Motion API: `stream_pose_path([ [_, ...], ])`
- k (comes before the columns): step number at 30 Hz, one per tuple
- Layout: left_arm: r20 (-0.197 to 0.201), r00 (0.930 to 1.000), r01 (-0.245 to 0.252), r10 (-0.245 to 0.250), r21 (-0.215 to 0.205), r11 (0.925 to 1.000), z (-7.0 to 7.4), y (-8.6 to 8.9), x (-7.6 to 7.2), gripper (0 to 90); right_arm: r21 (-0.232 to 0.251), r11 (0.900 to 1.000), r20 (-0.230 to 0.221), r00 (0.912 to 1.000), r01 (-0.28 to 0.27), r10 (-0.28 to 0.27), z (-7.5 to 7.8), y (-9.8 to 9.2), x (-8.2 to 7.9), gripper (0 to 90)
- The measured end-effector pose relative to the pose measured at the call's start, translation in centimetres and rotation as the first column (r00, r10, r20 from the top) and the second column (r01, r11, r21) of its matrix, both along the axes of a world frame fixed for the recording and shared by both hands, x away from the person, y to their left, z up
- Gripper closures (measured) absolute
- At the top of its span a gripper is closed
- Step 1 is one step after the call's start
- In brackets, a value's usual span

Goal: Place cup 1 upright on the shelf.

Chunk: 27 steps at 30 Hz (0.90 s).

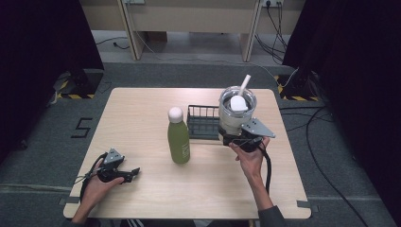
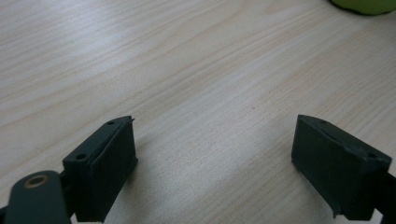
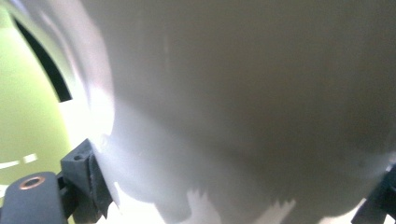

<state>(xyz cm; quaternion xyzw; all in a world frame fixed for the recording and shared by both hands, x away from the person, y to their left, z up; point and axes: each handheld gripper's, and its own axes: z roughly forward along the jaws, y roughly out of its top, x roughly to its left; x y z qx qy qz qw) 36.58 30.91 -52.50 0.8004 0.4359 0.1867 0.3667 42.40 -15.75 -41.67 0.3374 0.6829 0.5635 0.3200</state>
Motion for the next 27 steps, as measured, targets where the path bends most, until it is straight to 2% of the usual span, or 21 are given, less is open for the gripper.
stream_pose_path([
  [5,0.0,1.0,0.0,0.0,0.0,1.0,0.0,0.0,0.0,13.0,0.004,1.0,0.001,0.9997,0.026,-0.026,0.5,-0.8,0.5,11.2],
  [11,0.0,1.0,0.0,0.0,-0.001,1.0,0.0,0.0,0.0,13.0,-0.008,0.999,0.021,0.999,0.04,-0.04,1.7,-1.0,1.5,11.2],
  [13,0.0,1.0,0.0,0.0,0.0,1.0,0.0,0.0,0.0,13.0,-0.01,0.999,0.014,0.9987,0.05,-0.05,1.9,-1.1,2.0,11.2],
  [22,0.0,1.0,0.0,0.0,-0.001,1.0,0.0,0.0,0.0,13.0,-0.025,0.997,0.012,0.9972,0.074,-0.074,2.5,-0.8,4.2,11.2],
  [27,0.0,1.0,0.0,0.0,-0.001,1.0,0.0,0.0,0.0,13.0,-0.024,0.996,0.014,0.9963,0.085,-0.085,2.4,-0.4,5.3,11.2],
])
